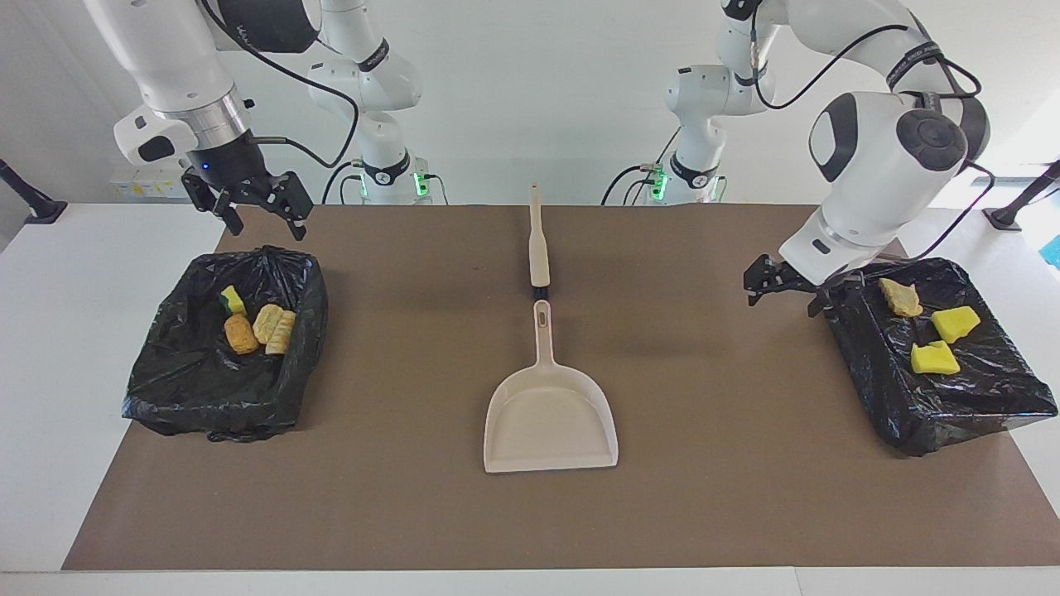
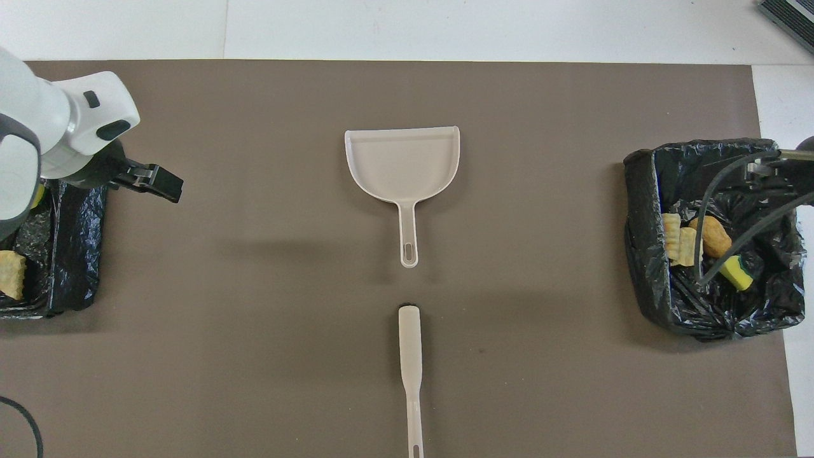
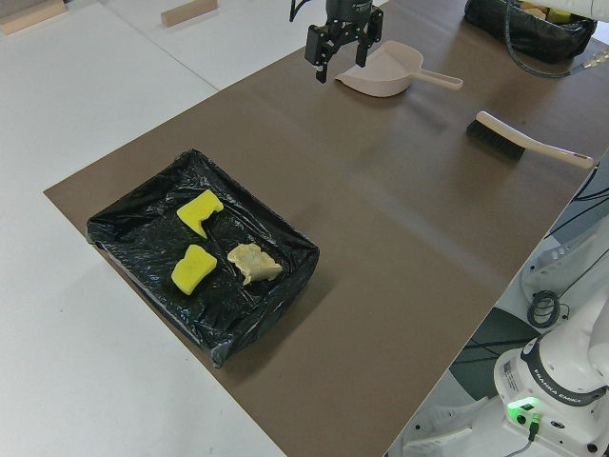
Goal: Sweep and dump trash in bin
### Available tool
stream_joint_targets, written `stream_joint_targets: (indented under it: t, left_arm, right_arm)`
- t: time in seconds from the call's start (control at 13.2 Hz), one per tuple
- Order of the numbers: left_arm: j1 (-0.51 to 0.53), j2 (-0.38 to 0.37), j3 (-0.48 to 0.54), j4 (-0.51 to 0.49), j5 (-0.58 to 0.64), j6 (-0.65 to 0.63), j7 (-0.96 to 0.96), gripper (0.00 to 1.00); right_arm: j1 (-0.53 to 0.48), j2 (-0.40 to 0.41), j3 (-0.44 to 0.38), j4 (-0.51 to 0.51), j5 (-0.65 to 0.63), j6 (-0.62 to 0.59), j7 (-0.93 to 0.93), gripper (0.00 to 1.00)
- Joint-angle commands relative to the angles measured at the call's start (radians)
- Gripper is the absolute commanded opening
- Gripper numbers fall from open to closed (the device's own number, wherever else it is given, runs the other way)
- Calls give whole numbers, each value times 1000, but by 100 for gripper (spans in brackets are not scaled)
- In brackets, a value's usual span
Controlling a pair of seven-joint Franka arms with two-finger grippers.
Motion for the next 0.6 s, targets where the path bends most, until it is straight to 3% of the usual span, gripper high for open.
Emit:
stream_joint_targets:
  t: [0.0,0.15,0.3,0.53]
  left_arm:
    - [39,-113,-11,-99,9,-29,36,100]
    - [40,-143,-9,-103,9,-63,38,100]
    - [66,-191,-9,-170,10,-34,59,100]
    - [68,-197,-9,-172,14,-26,64,100]
  right_arm:
    - [-5,-8,-1,-1,10,-10,-23,100]
    - [-5,-8,-1,-1,10,-10,-23,100]
    - [-5,-8,-1,-1,10,-10,-23,100]
    - [-5,-8,-1,-1,10,-10,-23,100]
